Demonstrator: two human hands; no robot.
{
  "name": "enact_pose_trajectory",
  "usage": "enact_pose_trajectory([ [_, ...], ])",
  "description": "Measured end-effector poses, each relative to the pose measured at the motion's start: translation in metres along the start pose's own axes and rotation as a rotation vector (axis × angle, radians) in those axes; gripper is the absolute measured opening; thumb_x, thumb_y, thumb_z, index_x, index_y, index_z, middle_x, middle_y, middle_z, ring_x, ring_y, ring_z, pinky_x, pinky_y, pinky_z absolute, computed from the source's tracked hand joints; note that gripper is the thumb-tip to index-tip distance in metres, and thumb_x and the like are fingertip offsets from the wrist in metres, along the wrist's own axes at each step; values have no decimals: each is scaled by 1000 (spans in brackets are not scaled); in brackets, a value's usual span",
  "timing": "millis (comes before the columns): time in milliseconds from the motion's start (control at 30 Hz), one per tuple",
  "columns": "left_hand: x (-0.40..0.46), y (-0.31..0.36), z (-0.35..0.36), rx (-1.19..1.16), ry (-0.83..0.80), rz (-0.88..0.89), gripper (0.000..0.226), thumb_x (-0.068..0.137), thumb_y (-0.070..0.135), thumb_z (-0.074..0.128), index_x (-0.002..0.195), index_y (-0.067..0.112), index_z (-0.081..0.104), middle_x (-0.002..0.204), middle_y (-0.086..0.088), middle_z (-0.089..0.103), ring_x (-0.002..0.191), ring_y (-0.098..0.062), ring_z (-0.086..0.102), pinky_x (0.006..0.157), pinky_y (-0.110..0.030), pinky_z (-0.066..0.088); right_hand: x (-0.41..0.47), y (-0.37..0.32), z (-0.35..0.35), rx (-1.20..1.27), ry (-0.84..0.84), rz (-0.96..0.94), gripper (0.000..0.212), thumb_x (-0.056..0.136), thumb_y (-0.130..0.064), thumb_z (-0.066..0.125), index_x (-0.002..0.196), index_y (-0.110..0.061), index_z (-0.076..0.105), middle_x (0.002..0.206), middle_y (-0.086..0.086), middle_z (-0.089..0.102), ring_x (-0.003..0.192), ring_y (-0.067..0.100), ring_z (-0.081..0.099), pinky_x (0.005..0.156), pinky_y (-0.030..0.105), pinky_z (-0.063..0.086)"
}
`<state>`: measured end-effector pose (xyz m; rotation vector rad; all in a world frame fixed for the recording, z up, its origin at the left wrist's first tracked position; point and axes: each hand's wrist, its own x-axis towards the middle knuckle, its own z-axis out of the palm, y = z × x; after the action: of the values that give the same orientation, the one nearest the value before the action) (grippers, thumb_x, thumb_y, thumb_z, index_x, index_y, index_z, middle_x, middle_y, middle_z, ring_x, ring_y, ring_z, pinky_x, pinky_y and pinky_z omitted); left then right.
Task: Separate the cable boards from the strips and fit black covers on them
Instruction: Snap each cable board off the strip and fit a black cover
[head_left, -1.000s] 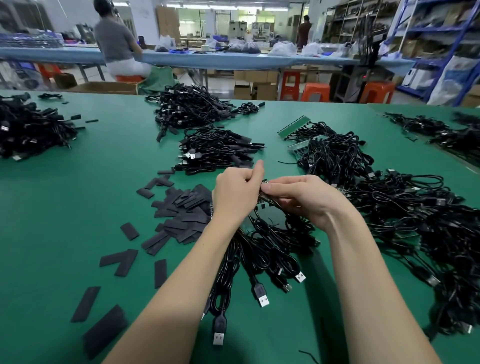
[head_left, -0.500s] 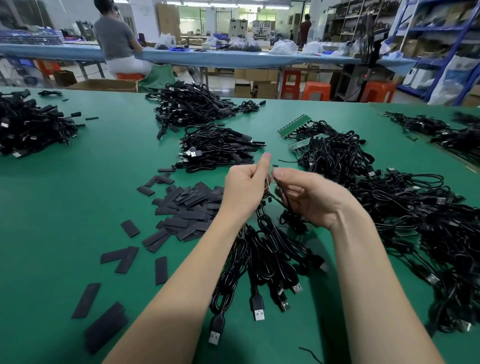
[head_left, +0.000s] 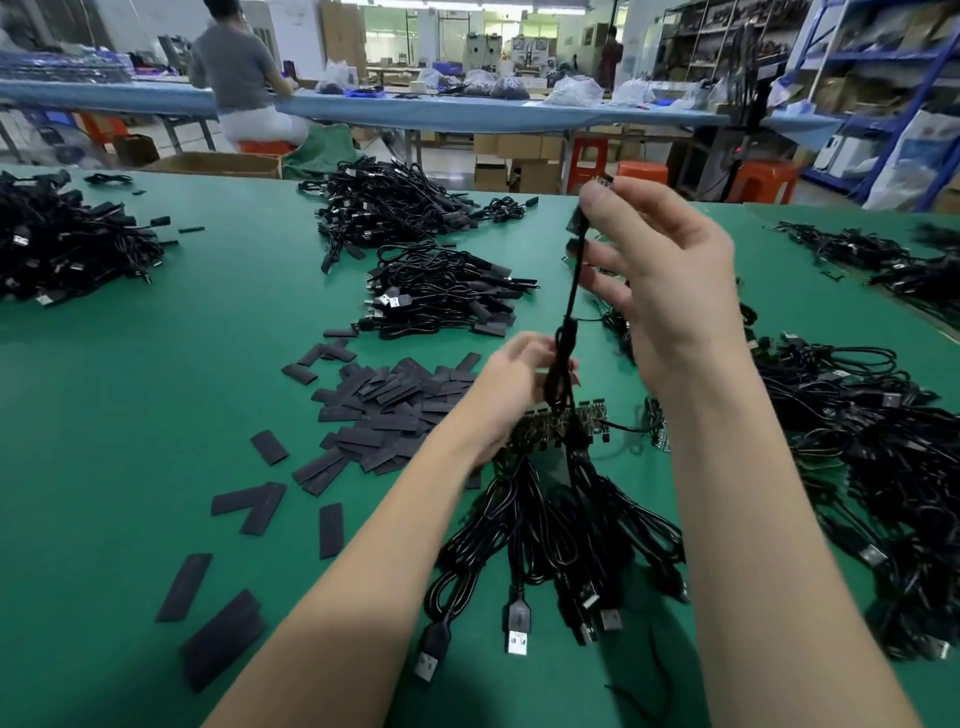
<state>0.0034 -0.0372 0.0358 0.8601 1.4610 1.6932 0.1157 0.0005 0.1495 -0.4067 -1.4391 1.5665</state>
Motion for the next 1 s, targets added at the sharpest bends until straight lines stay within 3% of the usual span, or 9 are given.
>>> enact_pose_trajectory([
  [67,-1,14,-11,-106,37,30,34,109,27,33,100,13,63,99,-2,71,100,-21,66,96,-40,52,1,3,4,58,0,102,9,87,-16,78,93,-16,71,90,0,73,71,12,70,62,21,55],
  [233,-14,58,-47,-388,-151,17,36,105,43,41,107,15,64,99,-1,69,90,-18,68,72,-30,57,0,17,14,225,66,304,12,89,-17,76,98,-11,70,84,1,73,71,12,70,59,17,53],
  [367,-21,72,-52,-207,-226,-40,21,99,35,56,102,16,66,95,-1,69,86,-17,72,71,-28,58,-1,41,15,-12,167,305,16,88,-26,77,100,-22,70,92,-5,73,71,9,60,59,21,44],
  [500,-20,68,-53,-92,-107,-82,6,97,17,63,100,17,68,91,2,70,70,-8,68,65,-22,57,-2,55,18,2,68,367,12,92,-34,73,95,-23,70,82,-9,75,60,3,65,61,22,46],
  [600,-18,65,-57,-114,-32,-102,6,97,12,62,98,16,67,82,4,72,64,-7,64,67,-22,56,0,67,16,-51,15,408,25,101,-41,57,95,-20,70,83,-5,76,61,7,64,54,19,50],
  [700,-20,70,-65,-167,29,-101,4,94,12,64,97,13,67,79,2,73,62,-8,63,62,-22,55,0,83,7,-431,-151,343,19,103,-26,53,96,-19,70,85,0,76,59,10,62,55,21,51],
  [833,-24,79,-74,-358,60,-121,10,95,12,61,102,7,64,80,-3,64,64,-12,57,55,-23,51,-4,96,6,-1116,-615,154,7,89,-24,70,84,-29,69,80,-10,71,70,8,63,70,22,47],
  [900,-24,82,-75,-382,87,-96,8,97,11,57,103,11,62,80,-3,60,63,-12,54,54,-22,48,-8,99,12,-1219,-739,171,11,80,-31,80,80,-32,69,80,-14,70,70,1,60,70,20,45],
  [1000,-24,84,-75,-374,134,-53,16,98,9,54,111,14,60,78,-1,58,61,-12,53,54,-22,44,-10,102,16,-1202,-753,188,19,71,-37,89,76,-30,72,77,-17,68,64,-6,57,62,18,44],
])
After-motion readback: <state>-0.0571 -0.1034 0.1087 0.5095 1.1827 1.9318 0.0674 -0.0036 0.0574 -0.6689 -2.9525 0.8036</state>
